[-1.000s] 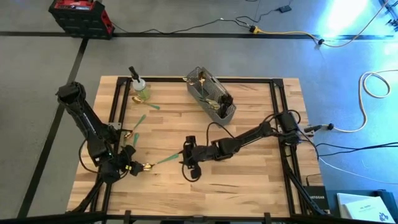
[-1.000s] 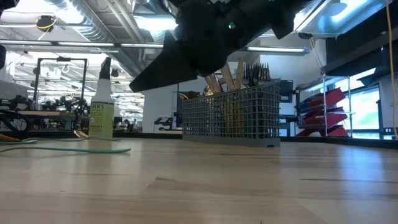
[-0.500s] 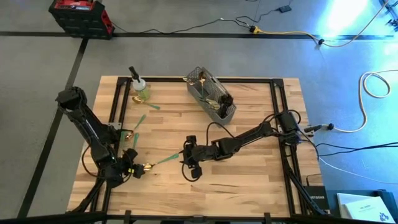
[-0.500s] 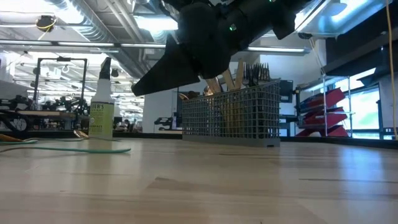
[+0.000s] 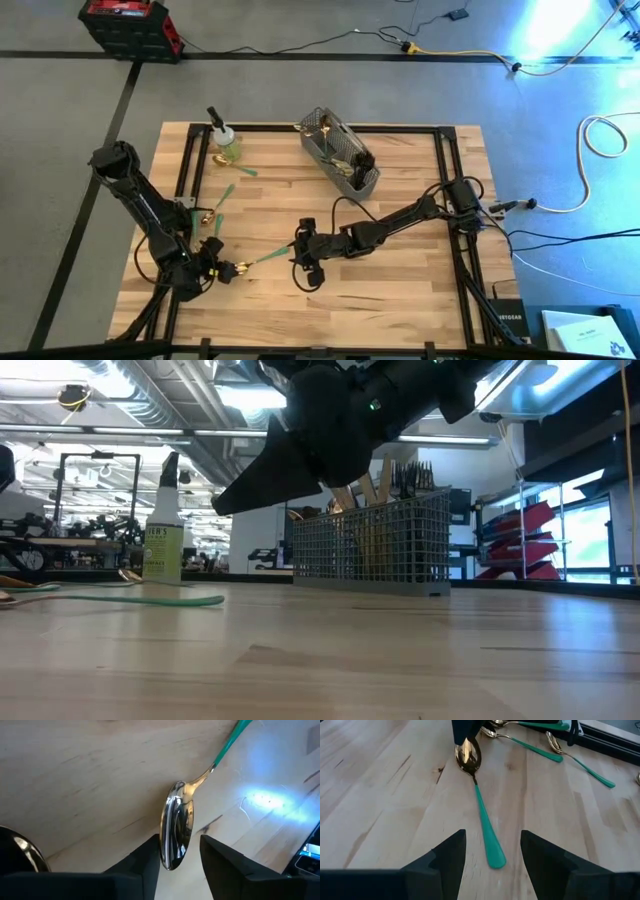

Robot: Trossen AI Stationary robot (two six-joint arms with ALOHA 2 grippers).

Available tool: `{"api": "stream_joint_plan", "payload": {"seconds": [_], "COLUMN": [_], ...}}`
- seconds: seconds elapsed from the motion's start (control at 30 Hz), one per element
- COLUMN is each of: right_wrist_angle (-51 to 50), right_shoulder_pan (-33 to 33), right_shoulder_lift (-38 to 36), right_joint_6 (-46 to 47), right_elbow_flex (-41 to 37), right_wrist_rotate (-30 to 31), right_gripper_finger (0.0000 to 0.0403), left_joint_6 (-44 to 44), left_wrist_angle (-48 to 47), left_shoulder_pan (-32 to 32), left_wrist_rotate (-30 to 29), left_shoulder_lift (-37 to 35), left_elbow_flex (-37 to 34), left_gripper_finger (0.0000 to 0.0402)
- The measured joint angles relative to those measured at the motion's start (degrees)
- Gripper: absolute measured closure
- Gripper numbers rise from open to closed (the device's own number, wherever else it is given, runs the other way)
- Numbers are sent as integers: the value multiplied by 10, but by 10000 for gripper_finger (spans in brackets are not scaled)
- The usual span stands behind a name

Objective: Sort silverware
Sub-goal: Put the green spoon on the gray silverware organizer

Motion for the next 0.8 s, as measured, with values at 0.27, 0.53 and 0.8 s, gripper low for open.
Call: {"api": "stream_joint_plan", "payload": {"seconds": [0.27, 0.53, 0.8], "right_wrist_angle": [-1, -33, -146], "right_shoulder_pan": [0, 0, 10], "right_shoulder_lift": [0, 0, -49], "right_joint_6": [0, 0, 14], "right_elbow_flex": [0, 0, 0], "right_wrist_rotate": [0, 5, 28], "right_gripper_finger": [239, 285, 326], "left_joint_6": [34, 72, 106], "left_wrist_angle": [6, 15, 6], "left_shoulder_pan": [0, 0, 0], "left_wrist_rotate": [2, 0, -36], "left_shoulder_lift": [0, 0, 0], "left_elbow_flex": [0, 0, 40], "left_gripper_finger": [355, 400, 401]}}
